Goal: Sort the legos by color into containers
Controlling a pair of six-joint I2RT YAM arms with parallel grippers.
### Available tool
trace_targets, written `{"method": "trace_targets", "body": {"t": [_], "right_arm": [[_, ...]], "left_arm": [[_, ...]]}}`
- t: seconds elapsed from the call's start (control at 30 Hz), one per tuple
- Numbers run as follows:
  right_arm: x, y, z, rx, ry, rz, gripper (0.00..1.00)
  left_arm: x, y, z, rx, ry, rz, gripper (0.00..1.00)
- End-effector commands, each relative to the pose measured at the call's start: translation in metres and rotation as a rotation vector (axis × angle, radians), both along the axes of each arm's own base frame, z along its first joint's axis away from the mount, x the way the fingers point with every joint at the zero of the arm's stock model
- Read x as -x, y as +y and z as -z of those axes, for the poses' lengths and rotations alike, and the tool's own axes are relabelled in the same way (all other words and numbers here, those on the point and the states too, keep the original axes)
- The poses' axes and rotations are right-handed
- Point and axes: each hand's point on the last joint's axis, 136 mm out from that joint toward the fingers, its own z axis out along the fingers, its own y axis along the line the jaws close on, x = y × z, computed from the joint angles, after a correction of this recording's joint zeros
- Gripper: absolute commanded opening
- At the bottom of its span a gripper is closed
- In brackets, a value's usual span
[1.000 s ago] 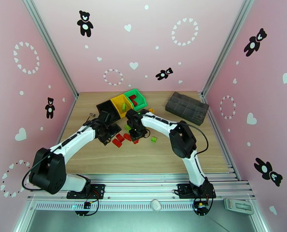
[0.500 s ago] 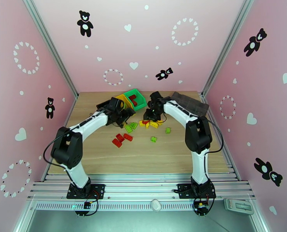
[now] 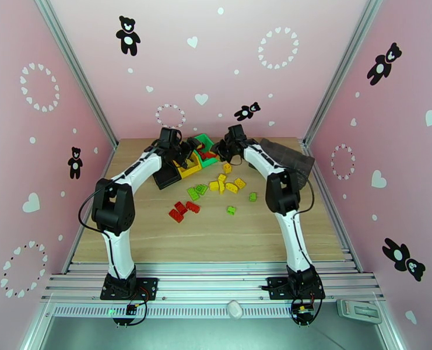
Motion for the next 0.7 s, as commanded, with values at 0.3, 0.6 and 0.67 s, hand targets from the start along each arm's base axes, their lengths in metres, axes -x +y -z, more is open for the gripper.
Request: {"method": "trace_targets", "body": {"t": [0.3, 0.6, 0.67], "right_arm": [[-0.036, 0.015, -0.023, -0.127, -0.059, 0.044, 0.67], [0.017, 0.009, -0.067, 0.061, -0.164, -0.145, 0.72], [0.035, 0.009, -0.073, 0.116, -0.174, -0.195, 0.72]], "left_arm": [[0.032, 0.023, 0.013, -0.125, 0.051, 0.033, 0.87], [0.084, 0.061, 0.025, -0.317, 0.115, 0.004, 0.86], [0.100, 0.074, 0.030, -0.379, 0.145, -0.011, 0.86]]}}
